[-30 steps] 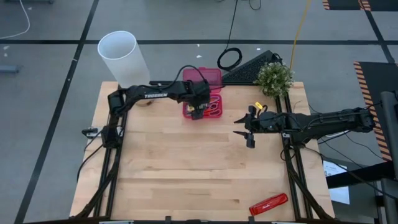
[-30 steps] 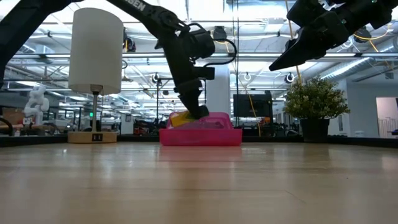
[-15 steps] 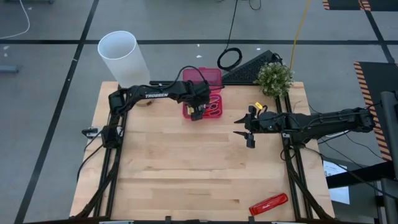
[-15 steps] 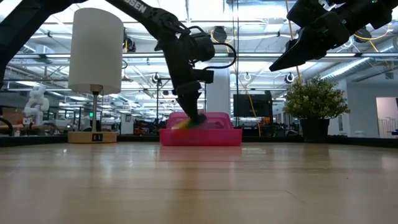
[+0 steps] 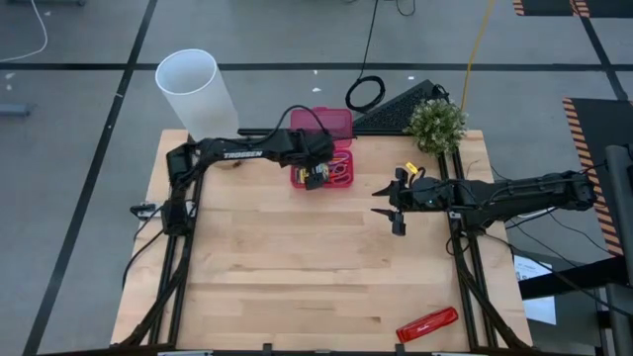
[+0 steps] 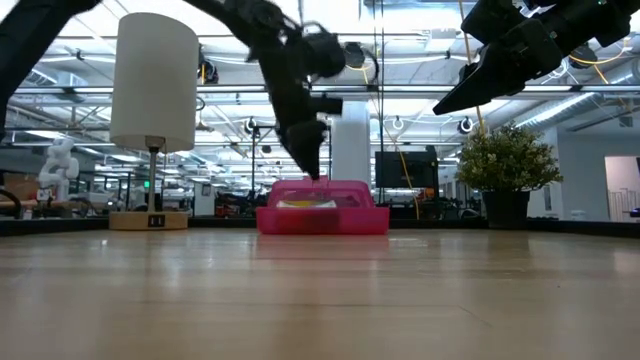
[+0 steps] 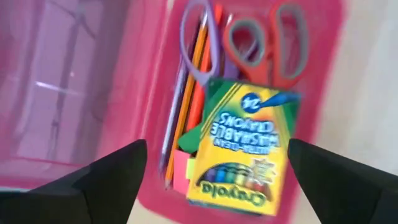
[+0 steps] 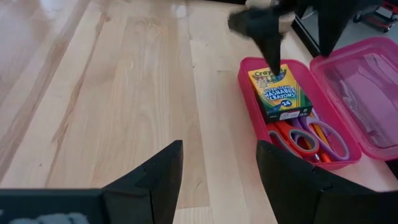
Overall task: Pack school essentials
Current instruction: Return to Home Position
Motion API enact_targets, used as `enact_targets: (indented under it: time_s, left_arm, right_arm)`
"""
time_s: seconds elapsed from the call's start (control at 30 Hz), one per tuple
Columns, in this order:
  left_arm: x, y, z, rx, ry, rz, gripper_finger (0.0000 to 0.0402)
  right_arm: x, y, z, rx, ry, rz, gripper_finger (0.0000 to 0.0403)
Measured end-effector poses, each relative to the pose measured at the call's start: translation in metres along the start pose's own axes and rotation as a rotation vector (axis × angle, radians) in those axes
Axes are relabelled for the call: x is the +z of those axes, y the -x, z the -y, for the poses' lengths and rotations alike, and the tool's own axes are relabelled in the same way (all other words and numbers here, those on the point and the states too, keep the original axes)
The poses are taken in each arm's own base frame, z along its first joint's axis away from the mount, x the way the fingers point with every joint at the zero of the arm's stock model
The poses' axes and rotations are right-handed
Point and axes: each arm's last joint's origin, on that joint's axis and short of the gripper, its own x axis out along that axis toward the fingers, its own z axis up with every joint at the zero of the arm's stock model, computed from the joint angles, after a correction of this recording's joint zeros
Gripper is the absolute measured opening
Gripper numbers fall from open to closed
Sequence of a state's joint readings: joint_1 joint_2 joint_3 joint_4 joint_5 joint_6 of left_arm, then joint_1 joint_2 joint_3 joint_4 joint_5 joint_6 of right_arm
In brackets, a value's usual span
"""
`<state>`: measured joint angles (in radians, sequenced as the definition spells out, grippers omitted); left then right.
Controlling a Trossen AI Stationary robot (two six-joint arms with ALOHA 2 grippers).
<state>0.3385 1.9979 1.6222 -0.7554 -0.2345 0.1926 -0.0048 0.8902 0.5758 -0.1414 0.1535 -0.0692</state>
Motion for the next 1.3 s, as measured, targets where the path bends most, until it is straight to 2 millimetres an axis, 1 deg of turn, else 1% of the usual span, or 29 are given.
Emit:
enact_targets:
  time_s: [0.07, 0.13, 0.3, 0.37, 0.43, 0.53, 0.7, 0.8, 0.9, 0.97, 1.07, 1.13, 1.23, 1.3]
  left_arm:
    - [0.003, 0.018, 0.005, 0.006, 0.011, 0.040, 0.0385]
    - [0.006, 0.039, 0.012, 0.002, 0.019, 0.094, 0.0369]
    - [0.007, 0.095, 0.031, -0.025, 0.021, 0.239, 0.0307]
    - [0.003, 0.110, 0.040, -0.025, 0.012, 0.302, 0.0279]
    - [-0.007, 0.122, 0.048, -0.011, 0.010, 0.375, 0.0254]
    - [-0.029, 0.136, 0.058, 0.006, 0.031, 0.475, 0.0222]
    - [-0.073, 0.159, 0.068, 0.005, 0.095, 0.664, 0.0182]
    - [-0.098, 0.161, 0.074, -0.028, 0.139, 0.809, 0.0163]
    - [-0.124, 0.153, 0.081, -0.078, 0.142, 0.905, 0.0146]
    - [-0.141, 0.144, 0.085, -0.098, 0.136, 0.929, 0.0135]
    - [-0.162, 0.132, 0.088, -0.097, 0.130, 0.928, 0.0121]
    - [-0.174, 0.123, 0.087, -0.039, 0.115, 0.892, 0.0110]
    - [-0.191, 0.109, 0.086, 0.038, 0.066, 0.816, 0.0095]
    - [-0.196, 0.106, 0.086, 0.035, 0.086, 0.817, 0.0087]
  right_arm:
    - [0.000, 0.000, 0.000, -0.001, 0.000, 0.001, 0.0196]
    - [0.000, 0.000, 0.000, -0.001, 0.001, 0.001, 0.0196]
    - [0.001, 0.000, 0.000, -0.003, -0.005, 0.012, 0.0196]
    - [0.003, 0.000, 0.000, -0.007, -0.006, 0.032, 0.0196]
    - [0.006, 0.000, 0.001, -0.010, -0.004, 0.058, 0.0193]
    - [0.009, 0.001, 0.001, -0.013, 0.004, 0.091, 0.0176]
    - [0.010, 0.004, 0.000, -0.003, -0.005, 0.105, 0.0119]
    - [0.011, 0.007, -0.002, 0.003, 0.033, 0.123, 0.0074]
    - [0.013, 0.009, -0.002, 0.001, 0.058, 0.136, 0.0028]
    - [0.013, 0.009, -0.002, 0.000, 0.063, 0.141, 0.0008]
    - [0.013, 0.009, -0.002, 0.003, 0.063, 0.141, 0.0010]
    - [0.013, 0.010, -0.002, 0.007, 0.065, 0.139, 0.0013]
    - [0.004, 0.009, -0.005, 0.019, 0.072, 0.131, 0.0007]
    - [-0.005, 0.009, -0.007, 0.028, 0.074, 0.149, 0.0002]
